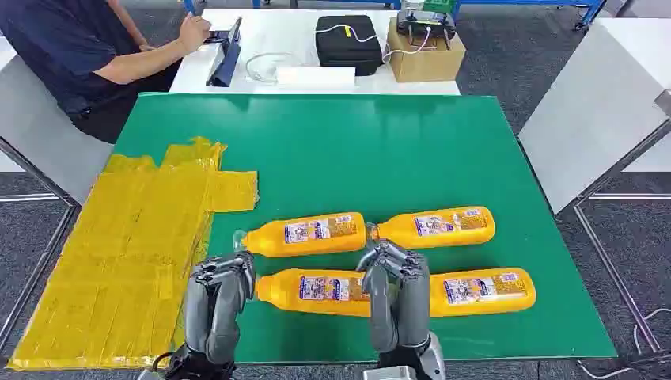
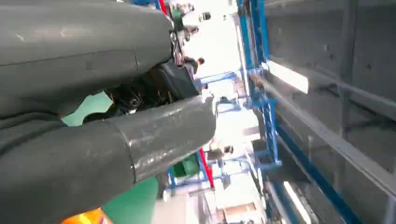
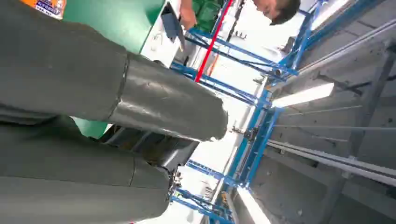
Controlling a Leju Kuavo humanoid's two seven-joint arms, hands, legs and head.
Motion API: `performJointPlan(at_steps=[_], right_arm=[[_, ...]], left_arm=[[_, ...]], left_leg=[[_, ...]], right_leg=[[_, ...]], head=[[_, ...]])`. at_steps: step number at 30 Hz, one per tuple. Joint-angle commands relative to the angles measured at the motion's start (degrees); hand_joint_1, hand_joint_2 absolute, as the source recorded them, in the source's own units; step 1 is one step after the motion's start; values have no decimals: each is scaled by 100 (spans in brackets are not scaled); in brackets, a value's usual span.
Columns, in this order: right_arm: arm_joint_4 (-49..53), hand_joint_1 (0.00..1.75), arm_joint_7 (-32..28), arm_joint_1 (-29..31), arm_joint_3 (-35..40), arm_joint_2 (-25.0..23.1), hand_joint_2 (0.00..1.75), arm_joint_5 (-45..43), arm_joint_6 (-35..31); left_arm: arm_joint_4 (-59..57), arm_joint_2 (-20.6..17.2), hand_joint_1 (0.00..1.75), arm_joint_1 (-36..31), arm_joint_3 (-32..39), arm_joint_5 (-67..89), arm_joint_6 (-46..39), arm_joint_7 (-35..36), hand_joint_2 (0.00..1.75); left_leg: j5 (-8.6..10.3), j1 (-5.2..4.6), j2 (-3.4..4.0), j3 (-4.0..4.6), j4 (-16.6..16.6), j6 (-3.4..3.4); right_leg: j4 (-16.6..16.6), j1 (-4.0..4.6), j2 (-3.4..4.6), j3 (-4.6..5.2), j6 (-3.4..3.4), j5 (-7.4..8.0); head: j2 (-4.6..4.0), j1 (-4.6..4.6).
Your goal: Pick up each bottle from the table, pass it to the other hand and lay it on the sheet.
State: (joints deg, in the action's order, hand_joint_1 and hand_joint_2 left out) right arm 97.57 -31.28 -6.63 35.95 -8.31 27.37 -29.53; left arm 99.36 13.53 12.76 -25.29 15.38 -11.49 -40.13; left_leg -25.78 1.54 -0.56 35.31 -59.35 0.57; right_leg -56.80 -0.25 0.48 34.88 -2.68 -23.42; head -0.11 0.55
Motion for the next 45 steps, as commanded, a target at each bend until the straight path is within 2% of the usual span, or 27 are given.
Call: performJointPlan(at_steps=[1,2,3,4,8,10,11,15,16,17,19,21,23,26,35,37,40,45], right_arm=[[124,175,-872,-737,-491,573,0,-1714,530],[33,84,-872,-786,-528,468,0,-1559,314],[-16,0,-872,-795,-500,441,0,-1423,237],[-169,0,-872,-892,-652,297,0,-1312,328],[-270,0,-819,-947,-738,154,0,-954,412],[-300,0,-811,-962,-736,135,0,-915,393],[-314,0,-812,-975,-736,128,0,-918,391],[-357,0,-775,-991,-743,145,0,-879,413],[-401,0,-702,-992,-713,169,175,-807,450],[-487,0,-486,-972,-672,169,175,-547,417],[-683,0,-50,-931,-492,229,175,120,332],[-683,0,-50,-931,-492,229,175,120,332],[-683,0,-50,-931,-492,229,175,120,332],[-683,0,-50,-931,-492,229,175,120,332],[-737,0,9,-928,-446,231,175,242,304],[-1016,0,678,-838,-207,294,175,1229,56],[-1371,0,1285,-703,93,343,175,2059,-277],[-1567,0,2253,-514,322,496,175,2997,-457]], left_arm=[[881,-852,175,41,-315,-693,-1218,13,0],[725,-810,175,10,-399,-664,-1310,13,0],[622,-792,68,3,-451,-655,-1384,13,0],[517,-733,0,73,-356,-605,-1363,13,0],[300,-637,0,44,-215,-838,-1242,13,0],[279,-619,0,51,-176,-861,-1206,13,0],[262,-610,0,57,-163,-872,-1174,13,0],[188,-546,0,62,-100,-898,-1115,13,0],[166,-523,0,61,-74,-915,-1078,13,0],[140,-502,0,61,-40,-906,-1055,13,0],[107,-456,0,61,30,-924,-926,13,0],[107,-456,0,61,30,-924,-926,13,0],[107,-456,0,61,30,-924,-926,13,0],[107,-456,0,61,30,-924,-926,13,0],[102,-449,0,62,38,-922,-920,13,0],[57,-402,0,60,97,-905,-806,13,0],[-52,-356,0,10,126,-899,-684,13,0],[-208,-307,0,-53,207,-927,-502,13,0]], left_leg=[[-2,-3,-8,-21,15,3],[-5,-9,-12,-38,22,5],[-5,-5,-13,-22,12,4],[-2,-4,-16,-8,9,5],[-8,-19,1,-61,33,10],[-2,-4,-4,-9,10,1],[-3,-12,-4,-36,24,4],[-7,-14,7,-48,28,6],[-5,-9,5,-30,19,5],[-6,-13,4,-46,28,7],[-3,-4,3,-21,14,3],[-6,-9,8,-41,24,6],[-3,-4,5,-18,12,3],[-6,-11,4,-39,23,6],[-4,-5,5,-17,11,3],[-5,-7,7,-28,17,4],[-5,-5,12,-31,18,4],[-2,-3,5,-21,14,2]], right_leg=[[10,-1,-14,-22,5,-7],[12,-6,-19,-37,8,-14],[7,-2,-13,-26,5,-10],[7,-2,-13,-15,3,-6],[17,-14,-11,-55,11,-14],[7,-2,-7,-10,4,-4],[13,-9,-13,-33,9,-8],[15,-9,-3,-41,12,-10],[12,-6,-3,-26,8,-6],[18,-9,-7,-42,10,-9],[12,-2,-3,-20,5,-3],[18,-5,-1,-38,8,-6],[10,-2,-2,-18,5,-3],[14,-7,-4,-36,8,-7],[8,-3,-1,-16,6,-3],[12,-4,0,-26,7,-4],[15,-2,4,-28,7,-2],[12,-1,-2,-21,7,-2]], head=[[0,-4],[0,-7],[0,-4],[0,0],[0,-2],[0,-4],[0,-2],[0,-4],[0,-4],[0,-2],[0,-2],[0,-2],[0,-4],[0,-2],[0,-4],[0,-4],[0,-4],[0,0]])
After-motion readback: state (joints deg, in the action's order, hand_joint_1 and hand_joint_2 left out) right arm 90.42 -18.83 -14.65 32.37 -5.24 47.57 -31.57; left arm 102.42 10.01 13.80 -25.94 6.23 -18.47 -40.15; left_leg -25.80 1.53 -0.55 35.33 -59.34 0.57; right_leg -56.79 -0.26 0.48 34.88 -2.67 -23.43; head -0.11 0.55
